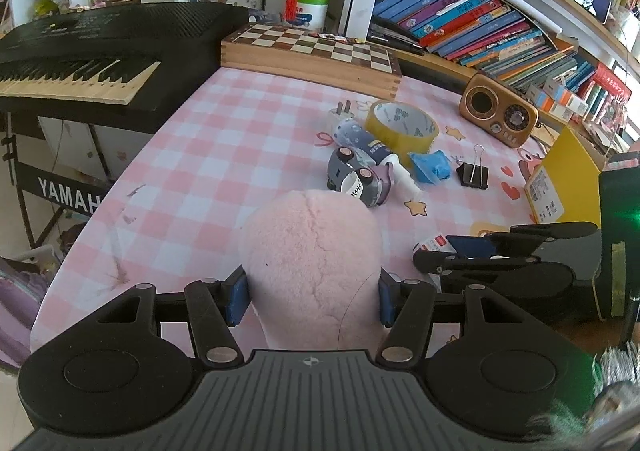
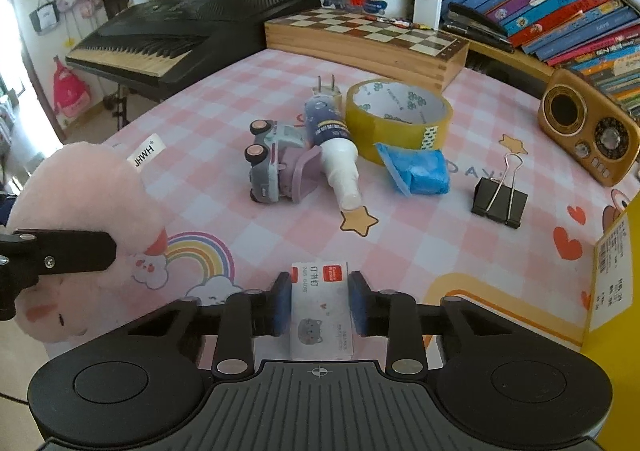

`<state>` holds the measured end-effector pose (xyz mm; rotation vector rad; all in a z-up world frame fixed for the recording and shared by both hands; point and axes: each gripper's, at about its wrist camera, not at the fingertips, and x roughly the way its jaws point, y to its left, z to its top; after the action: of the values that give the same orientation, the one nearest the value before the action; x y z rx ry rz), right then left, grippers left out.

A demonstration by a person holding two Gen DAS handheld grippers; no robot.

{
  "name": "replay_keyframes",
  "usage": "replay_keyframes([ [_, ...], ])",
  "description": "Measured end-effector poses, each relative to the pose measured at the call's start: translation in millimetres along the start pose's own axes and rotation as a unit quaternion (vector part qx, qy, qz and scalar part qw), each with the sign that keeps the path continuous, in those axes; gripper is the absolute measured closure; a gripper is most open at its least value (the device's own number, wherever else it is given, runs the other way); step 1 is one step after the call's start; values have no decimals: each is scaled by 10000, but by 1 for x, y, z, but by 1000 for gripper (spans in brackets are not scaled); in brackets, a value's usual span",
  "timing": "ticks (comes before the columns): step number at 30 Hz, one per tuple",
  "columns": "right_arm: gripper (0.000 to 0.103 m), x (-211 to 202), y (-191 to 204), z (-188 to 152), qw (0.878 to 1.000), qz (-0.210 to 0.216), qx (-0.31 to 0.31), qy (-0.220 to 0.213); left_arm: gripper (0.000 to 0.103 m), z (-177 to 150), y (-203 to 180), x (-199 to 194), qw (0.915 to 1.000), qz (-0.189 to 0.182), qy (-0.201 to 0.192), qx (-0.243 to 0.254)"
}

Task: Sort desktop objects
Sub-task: 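Close the right gripper on the small white-and-red box while the left holds the pig, then carry the pig and the small box over the yellow cardboard box with both tools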

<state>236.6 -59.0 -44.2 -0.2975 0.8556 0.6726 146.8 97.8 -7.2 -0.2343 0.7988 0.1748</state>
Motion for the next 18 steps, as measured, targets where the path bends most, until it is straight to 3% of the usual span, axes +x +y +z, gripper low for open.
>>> replay_keyframes([
  [7, 73, -31, 4, -9, 9994, -94, 295, -142, 47, -2, 3, -13, 9998, -119, -120, -48],
  [18, 73, -106, 16, -35, 9945, -264, 924, -407, 47, -18, -1, -54, 9972, -688, -254, 169],
])
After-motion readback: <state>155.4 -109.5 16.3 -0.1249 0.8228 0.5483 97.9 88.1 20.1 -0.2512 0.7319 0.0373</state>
